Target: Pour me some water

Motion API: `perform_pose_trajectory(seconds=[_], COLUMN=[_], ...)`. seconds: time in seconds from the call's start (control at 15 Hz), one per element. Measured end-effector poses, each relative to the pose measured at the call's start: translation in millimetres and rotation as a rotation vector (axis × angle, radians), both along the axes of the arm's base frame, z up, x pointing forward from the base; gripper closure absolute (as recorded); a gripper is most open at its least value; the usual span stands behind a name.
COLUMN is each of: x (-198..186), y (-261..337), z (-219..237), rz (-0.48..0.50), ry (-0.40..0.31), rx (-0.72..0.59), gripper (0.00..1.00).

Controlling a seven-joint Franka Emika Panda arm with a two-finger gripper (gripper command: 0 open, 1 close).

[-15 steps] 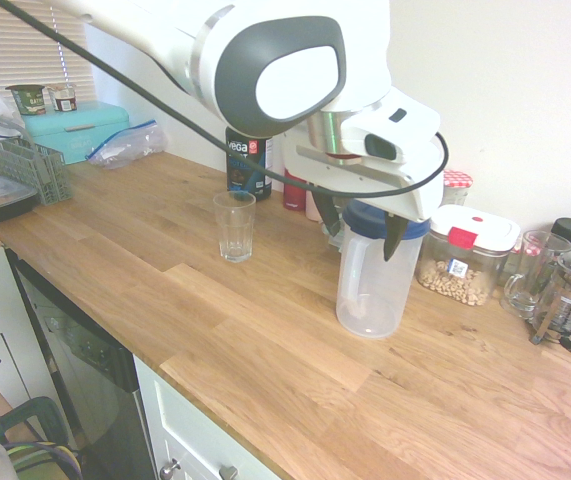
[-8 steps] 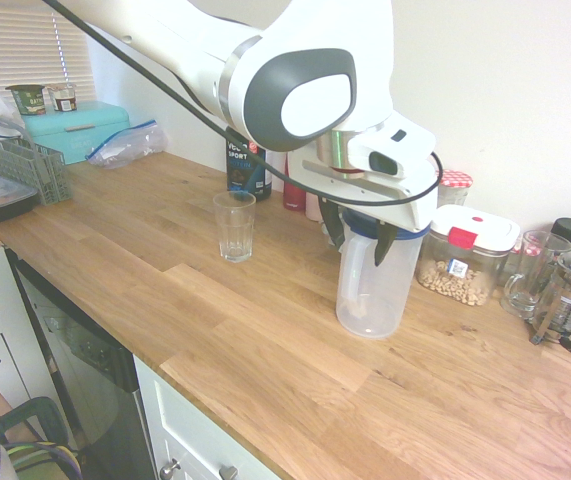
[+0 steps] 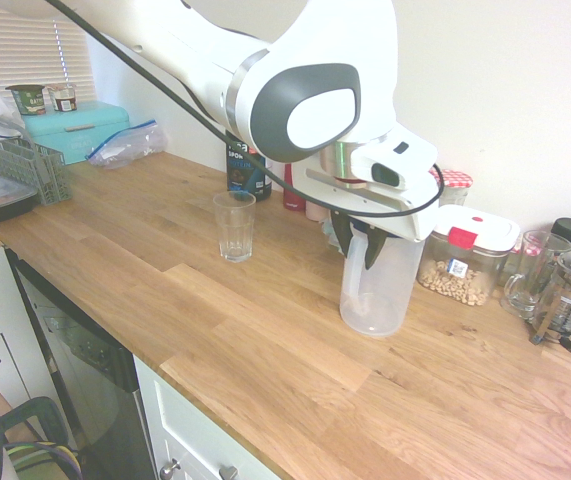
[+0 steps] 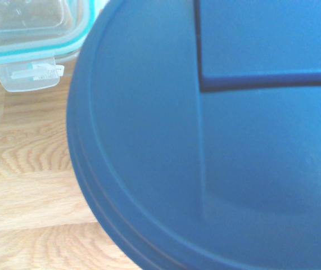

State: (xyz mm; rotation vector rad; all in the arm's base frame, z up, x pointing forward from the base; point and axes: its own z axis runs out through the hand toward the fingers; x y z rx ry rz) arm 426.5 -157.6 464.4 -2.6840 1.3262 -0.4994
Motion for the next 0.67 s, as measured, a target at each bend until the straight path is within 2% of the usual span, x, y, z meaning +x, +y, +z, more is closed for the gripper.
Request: perform_pose_trajectory(seconds=[0.53, 0.67], x=[-5.7, -13.0], y=[-5.1, -5.0], z=[-0.1, 12.9], rz=[-0.010, 0.001], ry=[-0.002, -0.010], rx=[-0.003, -0.011], gripper=[1.00, 1.00])
